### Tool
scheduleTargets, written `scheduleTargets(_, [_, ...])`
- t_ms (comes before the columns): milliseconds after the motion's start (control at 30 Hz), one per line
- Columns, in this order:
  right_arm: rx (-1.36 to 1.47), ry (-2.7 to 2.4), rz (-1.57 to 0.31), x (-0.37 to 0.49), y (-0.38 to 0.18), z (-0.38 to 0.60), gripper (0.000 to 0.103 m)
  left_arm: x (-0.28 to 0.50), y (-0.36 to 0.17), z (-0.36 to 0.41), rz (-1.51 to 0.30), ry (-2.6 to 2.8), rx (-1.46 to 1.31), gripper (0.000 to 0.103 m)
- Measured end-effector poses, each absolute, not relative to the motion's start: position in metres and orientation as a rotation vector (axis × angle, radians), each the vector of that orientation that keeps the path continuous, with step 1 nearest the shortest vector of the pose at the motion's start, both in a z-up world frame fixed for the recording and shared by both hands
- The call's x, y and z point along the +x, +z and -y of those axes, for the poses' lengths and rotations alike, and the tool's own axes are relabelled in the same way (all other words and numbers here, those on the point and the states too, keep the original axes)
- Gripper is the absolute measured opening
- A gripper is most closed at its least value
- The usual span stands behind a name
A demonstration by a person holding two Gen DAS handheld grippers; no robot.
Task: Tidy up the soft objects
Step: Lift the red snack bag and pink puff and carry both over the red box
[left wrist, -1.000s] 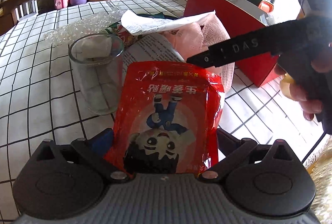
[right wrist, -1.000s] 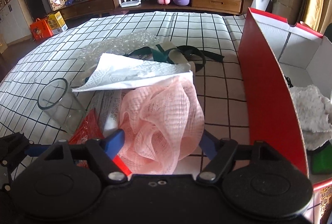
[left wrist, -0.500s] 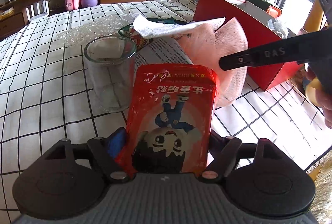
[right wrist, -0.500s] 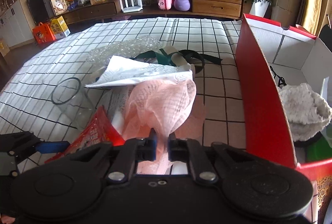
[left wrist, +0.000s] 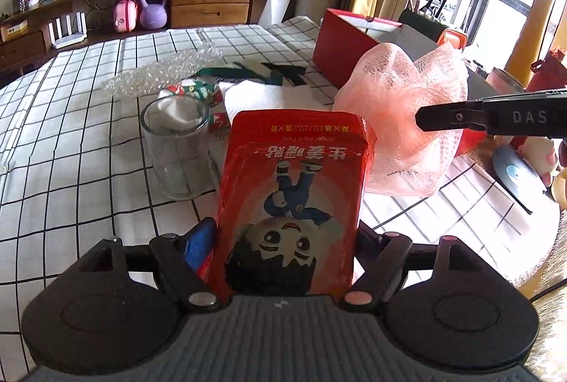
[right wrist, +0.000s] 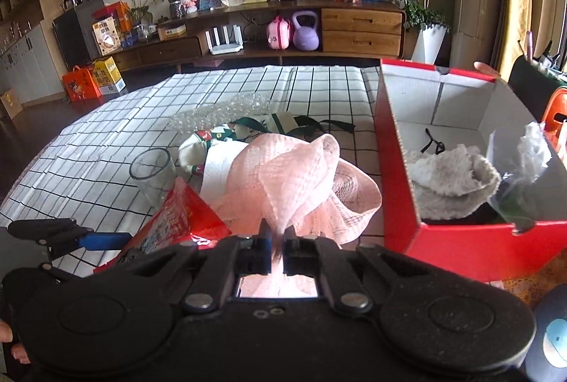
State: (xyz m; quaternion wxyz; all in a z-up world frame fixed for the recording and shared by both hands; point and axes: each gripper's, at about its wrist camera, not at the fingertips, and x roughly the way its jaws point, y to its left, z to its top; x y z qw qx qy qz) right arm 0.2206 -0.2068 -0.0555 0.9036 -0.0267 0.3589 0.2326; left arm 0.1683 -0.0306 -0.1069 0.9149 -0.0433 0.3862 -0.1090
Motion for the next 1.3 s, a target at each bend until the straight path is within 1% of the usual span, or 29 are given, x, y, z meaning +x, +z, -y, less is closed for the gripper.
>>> scheduleTargets(333, [-0.038, 0.451, -0.669, 0.195, -0.021, 0.235, 0.004, 0.159, -0.060, 0.046, -0.723, -0.246, -0.111, 0.079])
scheduleTargets(767, [-0.038, 0.350, -0.577, 0.195, 0.014, 0.281, 0.004, 0.188, 0.004, 0.088, -0.600, -0.309, -0.061, 0.079])
scheduleTargets(1033, [-0.033, 0.298, -0.530, 0.206, 0.027, 0.309, 0.005, 0.225, 0.022, 0.119, -0.589, -0.326, -0.030, 0.079])
scheduleTargets(1300, [-0.025, 0.252, -0.532, 0.224, 0.022, 0.335, 0.005, 0.270, 0.030, 0.151, -0.587, -0.344, 0.002, 0.079])
